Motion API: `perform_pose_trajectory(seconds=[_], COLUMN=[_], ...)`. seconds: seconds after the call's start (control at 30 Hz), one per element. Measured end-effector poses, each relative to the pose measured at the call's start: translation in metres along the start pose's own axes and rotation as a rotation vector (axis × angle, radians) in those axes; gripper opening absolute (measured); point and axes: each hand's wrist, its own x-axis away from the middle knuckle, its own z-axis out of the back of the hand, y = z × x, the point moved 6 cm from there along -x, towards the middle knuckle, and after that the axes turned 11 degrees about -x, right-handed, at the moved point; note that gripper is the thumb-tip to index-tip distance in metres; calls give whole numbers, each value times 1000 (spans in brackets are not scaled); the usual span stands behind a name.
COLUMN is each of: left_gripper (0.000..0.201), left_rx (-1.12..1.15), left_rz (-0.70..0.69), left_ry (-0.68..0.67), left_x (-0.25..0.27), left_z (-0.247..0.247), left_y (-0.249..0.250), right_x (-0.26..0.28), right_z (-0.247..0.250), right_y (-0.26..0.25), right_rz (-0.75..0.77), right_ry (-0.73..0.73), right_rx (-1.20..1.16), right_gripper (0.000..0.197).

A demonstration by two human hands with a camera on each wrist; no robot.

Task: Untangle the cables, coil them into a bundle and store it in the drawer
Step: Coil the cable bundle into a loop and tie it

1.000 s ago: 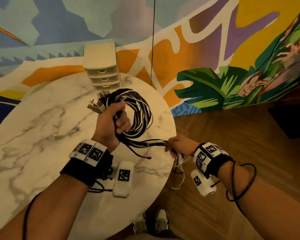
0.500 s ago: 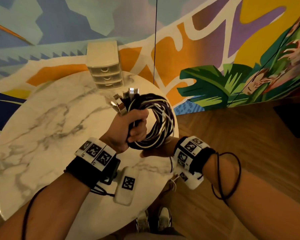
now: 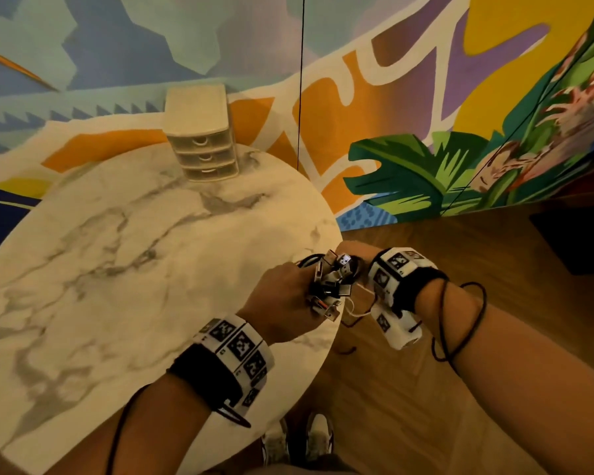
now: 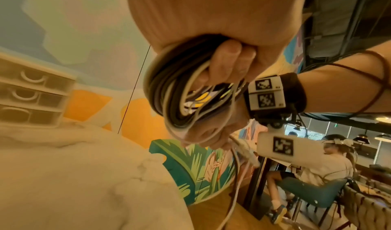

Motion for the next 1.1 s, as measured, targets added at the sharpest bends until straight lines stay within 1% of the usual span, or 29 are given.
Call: perform_pose_trajectory(seconds=[0.03,0.07,0.13,0.17,0.23,0.27,0.33,0.4,0.43,0.5,0.53,0.63,0.7,0.8,0.87,0.93,0.97,1.03,1.1], left_gripper=[11,10,2,6,18,24,22,14,12,12,13,14,13,12,16,20,19,3,14], left_rx=[-44,-57,-29,9,73,123,243,408,489,621,670,733,747,706,710,724,735,806,931], left_rz=[-11,-17,43,102,160,210,350,446,482,544,569,599,608,576,559,569,575,570,577], left_ry=[27,85,184,224,290,308,354,342,332,316,303,259,245,196,162,131,120,103,85], left_x=[0,1,-1,-1,-1,-2,-6,-12,-15,-18,-19,-21,-21,-22,-21,-19,-19,-19,-19], left_z=[0,1,4,6,6,6,7,6,4,2,0,-3,-1,1,2,2,3,6,6], left_y=[1,-2,-9,-14,-17,-21,-33,-41,-43,-49,-51,-51,-51,-51,-51,-52,-51,-49,-50], right_x=[2,2,5,7,11,16,24,28,30,30,31,32,31,30,30,28,30,33,39], right_z=[-1,-4,-14,-15,-15,-14,-11,-8,-9,-15,-19,-29,-34,-41,-44,-47,-48,-50,-49], right_y=[1,5,7,7,0,-6,-20,-32,-38,-49,-55,-65,-68,-72,-74,-75,-76,-75,-75], right_rz=[-1,-20,-11,-18,-37,-43,-27,11,16,26,26,5,3,-13,-10,0,9,12,18], right_ry=[-8,-46,-145,-154,-199,-237,-274,-224,-192,-104,-59,93,148,153,140,108,96,83,77], right_rx=[-130,-262,-596,-789,-1104,-1205,-1362,-1507,-1588,-1657,-1641,-1586,-1568,-1590,-1650,-1695,-1704,-1719,-1648], right_gripper=[20,13,10,13,24,28,35,37,35,28,28,34,37,45,51,53,53,50,47])
